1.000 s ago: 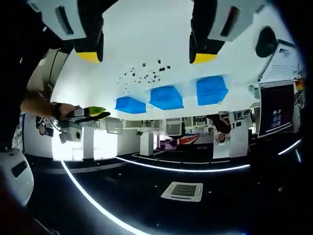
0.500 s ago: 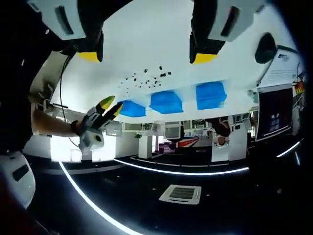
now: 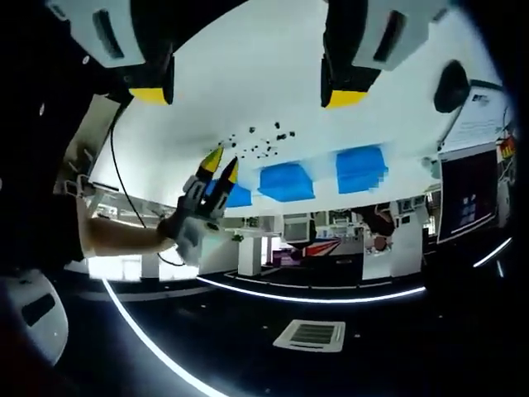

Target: Pick up the resistors one by one and place each resistor into its matching bin, sorting the parts by color and model until every resistor is separated into the correct bin for its type

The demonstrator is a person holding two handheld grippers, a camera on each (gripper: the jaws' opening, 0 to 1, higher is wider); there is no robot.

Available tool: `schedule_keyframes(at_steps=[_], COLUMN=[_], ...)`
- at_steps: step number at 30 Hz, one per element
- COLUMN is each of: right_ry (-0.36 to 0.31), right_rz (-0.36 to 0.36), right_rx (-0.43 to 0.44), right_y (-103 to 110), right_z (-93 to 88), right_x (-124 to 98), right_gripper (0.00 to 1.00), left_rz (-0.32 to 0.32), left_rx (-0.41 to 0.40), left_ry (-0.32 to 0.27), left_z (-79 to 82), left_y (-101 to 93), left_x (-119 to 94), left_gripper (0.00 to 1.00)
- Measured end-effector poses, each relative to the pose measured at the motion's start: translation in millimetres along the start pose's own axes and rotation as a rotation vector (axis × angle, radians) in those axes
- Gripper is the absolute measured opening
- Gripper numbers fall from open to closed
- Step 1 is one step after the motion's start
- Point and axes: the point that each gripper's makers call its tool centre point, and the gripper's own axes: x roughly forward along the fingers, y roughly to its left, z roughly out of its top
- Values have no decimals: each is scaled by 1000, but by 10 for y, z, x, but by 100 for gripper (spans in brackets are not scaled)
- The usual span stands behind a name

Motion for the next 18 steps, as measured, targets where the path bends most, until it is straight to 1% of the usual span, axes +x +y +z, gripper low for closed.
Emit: schedule_keyframes(at_steps=[8,11,13,15,17,18], right_ry=[91,93,106,117,127,130], right_rz=[49,60,72,84,95,104], right_rx=[-53,-51,-52,-35,-24,-20], right_y=[-53,-79,-84,-89,-81,-57], right_z=[-124,-91,-100,-103,-113,-111], right_x=[132,145,155,163,167,168], right_gripper=[21,19,18,16,12,9], left_rz=[2,5,5,5,3,2], left_rx=[-5,-8,-11,-7,-6,-6], left_ry=[8,7,6,10,11,10], left_z=[-46,-52,-56,-69,-76,-77], left_y=[-6,3,7,7,5,2], left_x=[-23,-25,-27,-27,-28,-28], left_gripper=[73,72,72,72,72,72])
